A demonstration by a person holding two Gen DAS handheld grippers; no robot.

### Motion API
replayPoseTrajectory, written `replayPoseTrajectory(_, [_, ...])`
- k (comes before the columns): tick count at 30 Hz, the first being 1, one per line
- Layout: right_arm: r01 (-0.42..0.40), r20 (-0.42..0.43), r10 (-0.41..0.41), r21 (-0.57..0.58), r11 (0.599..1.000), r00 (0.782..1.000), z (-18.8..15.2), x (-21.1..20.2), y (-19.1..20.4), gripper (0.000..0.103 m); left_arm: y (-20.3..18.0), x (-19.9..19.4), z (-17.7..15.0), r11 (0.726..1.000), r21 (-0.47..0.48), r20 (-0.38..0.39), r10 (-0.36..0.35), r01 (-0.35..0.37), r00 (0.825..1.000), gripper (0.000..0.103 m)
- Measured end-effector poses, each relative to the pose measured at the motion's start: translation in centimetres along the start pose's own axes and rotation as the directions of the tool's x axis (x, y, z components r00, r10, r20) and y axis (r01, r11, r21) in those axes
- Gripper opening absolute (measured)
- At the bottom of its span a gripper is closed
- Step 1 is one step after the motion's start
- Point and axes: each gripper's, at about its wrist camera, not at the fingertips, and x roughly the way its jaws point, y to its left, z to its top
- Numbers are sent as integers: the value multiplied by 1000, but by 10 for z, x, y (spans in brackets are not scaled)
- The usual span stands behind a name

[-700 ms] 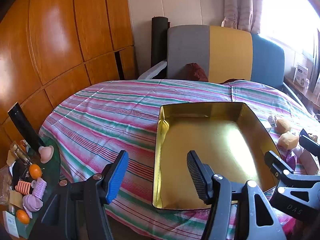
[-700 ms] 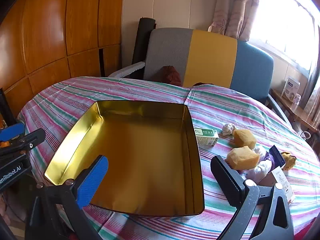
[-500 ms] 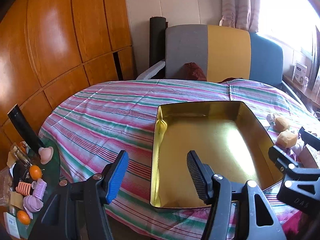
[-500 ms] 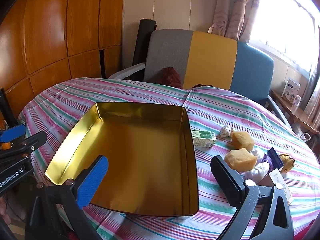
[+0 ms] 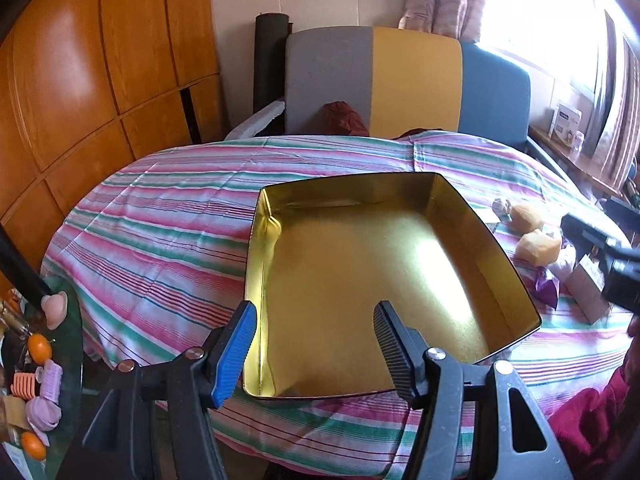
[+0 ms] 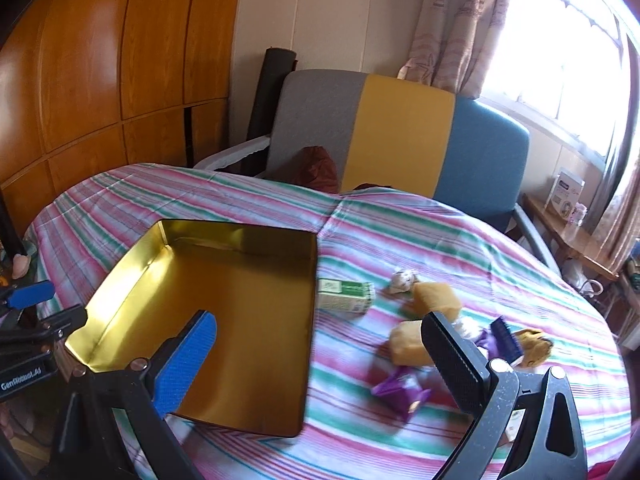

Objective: Organize objects
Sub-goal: 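Move both tools from the gold tray toward the scattered items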

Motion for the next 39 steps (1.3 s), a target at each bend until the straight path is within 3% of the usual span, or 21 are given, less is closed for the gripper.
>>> replayPoseTrajectory(8, [35, 13, -36, 29, 999, 999, 6, -5, -27, 103, -8, -1, 0, 1000, 22, -3, -1, 1, 1000, 62])
replayPoseTrajectory(15, [78, 12, -79, 57, 995, 997, 8, -6, -58, 103, -11, 1, 1, 998, 37, -16, -45, 45, 999, 62])
replayPoseTrajectory(19, [122, 11, -123, 87, 989, 992, 9, -4, -89, 103, -11, 4, 1, 991, 13, -44, -133, 133, 990, 62])
replayPoseTrajectory(21, [133, 20, -137, 119, 984, 990, 7, -4, -110, 103, -9, 7, 1, 971, -32, -90, -238, 236, 967, 62])
replayPoseTrajectory(24, [124, 13, -129, 195, 973, 992, -2, 5, -143, 103, -10, 15, 0, 916, -111, -153, -400, 386, 904, 62])
replayPoseTrajectory(25, [118, 11, -124, 229, 966, 992, -8, 9, -156, 103, -14, 16, -1, 908, -104, -160, -418, 406, 894, 62])
replayPoseTrajectory(27, [127, -14, -129, 294, 947, 992, -22, 18, -176, 103, -24, 13, -4, 908, -64, -155, -418, 413, 895, 62])
replayPoseTrajectory(30, [102, -87, -69, 483, 869, 994, -42, 32, -212, 103, -31, 13, -2, 888, -51, -170, -458, 457, 872, 63])
replayPoseTrajectory(32, [64, -62, -36, 549, 833, 997, -46, 32, -224, 103, -36, 14, 2, 891, -26, -188, -450, 453, 873, 63])
replayPoseTrajectory(34, [69, -56, -45, 565, 822, 997, -48, 31, -227, 103, -42, 13, 5, 887, 6, -196, -452, 462, 870, 63])
replayPoseTrajectory(36, [65, -62, -37, 568, 820, 997, -48, 32, -227, 103, -49, 11, 9, 890, 58, -199, -434, 453, 878, 70])
replayPoseTrajectory(39, [102, -116, -45, 553, 827, 992, -50, 39, -220, 103, -67, 13, 21, 894, 160, -207, -384, 418, 900, 71])
